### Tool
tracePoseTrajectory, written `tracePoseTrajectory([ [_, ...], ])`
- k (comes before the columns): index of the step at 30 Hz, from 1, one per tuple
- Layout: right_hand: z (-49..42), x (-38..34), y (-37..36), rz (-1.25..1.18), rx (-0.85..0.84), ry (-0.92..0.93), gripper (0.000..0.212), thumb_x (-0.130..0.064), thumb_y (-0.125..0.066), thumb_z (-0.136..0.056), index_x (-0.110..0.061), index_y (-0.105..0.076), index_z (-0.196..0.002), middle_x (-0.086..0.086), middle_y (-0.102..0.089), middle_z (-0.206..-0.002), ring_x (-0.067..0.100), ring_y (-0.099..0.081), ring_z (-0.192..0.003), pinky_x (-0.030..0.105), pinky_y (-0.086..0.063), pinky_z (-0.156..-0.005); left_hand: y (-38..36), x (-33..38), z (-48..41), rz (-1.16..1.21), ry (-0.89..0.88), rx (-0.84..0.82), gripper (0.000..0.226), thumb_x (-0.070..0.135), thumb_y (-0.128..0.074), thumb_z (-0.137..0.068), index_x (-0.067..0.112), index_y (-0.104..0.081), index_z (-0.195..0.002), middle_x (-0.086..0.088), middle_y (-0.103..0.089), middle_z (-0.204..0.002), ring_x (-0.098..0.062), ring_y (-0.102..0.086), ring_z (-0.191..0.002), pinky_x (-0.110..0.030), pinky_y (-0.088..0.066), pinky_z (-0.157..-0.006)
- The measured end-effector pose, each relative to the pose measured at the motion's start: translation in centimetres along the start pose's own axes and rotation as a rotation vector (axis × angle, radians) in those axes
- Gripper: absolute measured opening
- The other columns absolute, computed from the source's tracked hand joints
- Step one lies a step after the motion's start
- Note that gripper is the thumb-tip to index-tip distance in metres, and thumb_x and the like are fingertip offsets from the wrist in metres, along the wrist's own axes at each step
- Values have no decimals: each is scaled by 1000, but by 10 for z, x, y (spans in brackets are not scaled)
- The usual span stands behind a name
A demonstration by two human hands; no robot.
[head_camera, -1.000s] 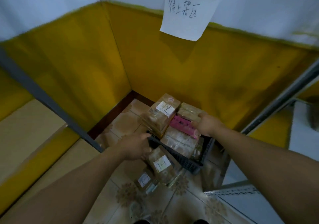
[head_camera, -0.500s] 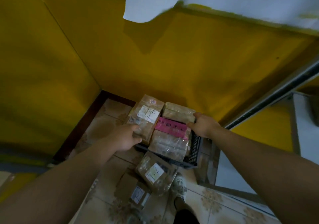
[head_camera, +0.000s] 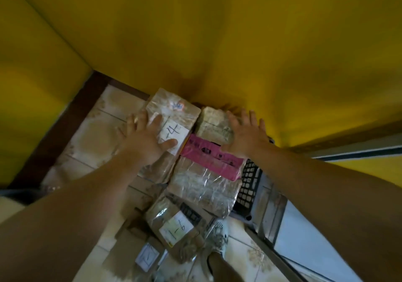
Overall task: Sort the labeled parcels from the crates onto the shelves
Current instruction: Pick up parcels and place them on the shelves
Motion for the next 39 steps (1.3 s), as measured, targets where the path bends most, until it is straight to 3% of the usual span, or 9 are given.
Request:
tracePoseTrajectory([
  [3,-21,2,-22,75,13,0,125,-75,-64,-75,-33,25,-151,15,19,-163,38,11,-150,59,-1,-118,-27,-4,-6,-7,10,27,98,87,-30,-74,42,13,-150,2,29,-158,-34,23,-145,-64,2,-113],
  [8,-23,3,-31,119,164,10,113,-59,-64,-84,-29,21,-152,15,-20,-149,37,-22,-138,55,-21,-113,-32,-1,-7,-5,5,61,102,89,-20,-68,40,12,-151,0,28,-158,-33,23,-145,-61,0,-114],
  [15,30,7,17,-43,330,-33,117,-59,-69,-79,-28,13,-155,12,-27,-144,31,-29,-133,49,-24,-110,2,3,1,101,25,-96,88,70,-46,-86,36,0,-153,-1,18,-161,-32,15,-147,-60,-3,-116],
  [18,63,-3,41,-88,394,-42,118,-61,-69,-78,-24,12,-155,11,-26,-147,30,-27,-136,48,-22,-111,38,19,18,390,37,-45,76,60,-49,-91,25,-23,-153,-8,-12,-161,-31,-10,-147,-47,-19,-117],
  [21,97,-16,59,-86,439,-60,116,-65,-64,-81,-21,14,-155,9,-23,-150,29,-23,-139,47,-19,-113,78,42,44,793,21,-19,54,47,-50,-96,19,-42,-141,-3,-53,-131,-19,-53,-116,-27,-42,-90],
  [27,168,-55,73,22,618,70,116,-70,-66,-73,-19,-1,-154,13,-34,-144,35,-36,-134,53,-18,-112,110,48,105,1291,140,-456,69,77,-38,-84,28,-48,-133,-4,-54,-130,-31,-55,-116,-55,-51,-89],
  [32,206,-93,42,138,868,260,114,-71,-78,-57,-15,-33,-145,14,-43,-127,36,-45,-116,53,-30,-100,111,17,156,1403,222,-568,39,55,-56,-89,20,-60,-106,-13,-63,-109,-32,-62,-101,-51,-53,-86],
  [37,227,-124,30,-125,682,213,89,-81,-14,-88,-21,-41,-147,9,-54,-133,32,-47,-126,53,-31,-109,98,-34,181,1517,128,-417,42,22,-58,-93,30,-43,-131,-6,-65,-118,-32,-64,-106,-62,-48,-92],
  [39,225,-123,34,-488,540,-12,86,-80,-16,-86,-26,-39,-149,7,-42,-148,30,-35,-138,49,-27,-114,94,-52,186,1578,58,-335,55,10,-56,-92,36,-36,-137,-3,-62,-120,-32,-63,-107,-62,-46,-95],
])
Point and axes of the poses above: each hand's wrist, its own z-axis away from the middle knuckle, its own y-axis out of the back of the hand, x = y × z, the point moved 3 cm from there along -z, towards the middle knuckle
